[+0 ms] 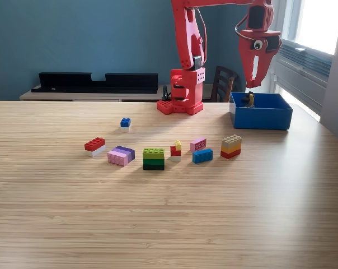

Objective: Grasp a lego block and put it in the bin.

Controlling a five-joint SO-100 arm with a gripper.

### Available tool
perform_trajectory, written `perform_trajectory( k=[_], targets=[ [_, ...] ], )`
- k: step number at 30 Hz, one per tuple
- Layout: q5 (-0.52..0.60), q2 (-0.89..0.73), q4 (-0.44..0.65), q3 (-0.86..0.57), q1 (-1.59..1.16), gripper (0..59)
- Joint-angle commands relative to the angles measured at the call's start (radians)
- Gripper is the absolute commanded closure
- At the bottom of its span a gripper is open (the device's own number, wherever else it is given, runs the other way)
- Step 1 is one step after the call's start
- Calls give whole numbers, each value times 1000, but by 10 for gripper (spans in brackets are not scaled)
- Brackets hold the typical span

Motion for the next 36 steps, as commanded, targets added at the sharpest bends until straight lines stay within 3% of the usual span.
perform_trajectory(
  k=[1,9,16,20,25,29,36],
  targets=[
    [-41,63,-55,8,-55,585],
    [-106,58,-156,17,-110,585],
    [-124,58,-163,26,-104,575],
    [-143,58,-163,44,-104,395],
    [-155,58,-161,55,-107,302],
    [-149,58,-161,51,-97,303],
    [-120,60,-160,29,55,364]
  ],
)
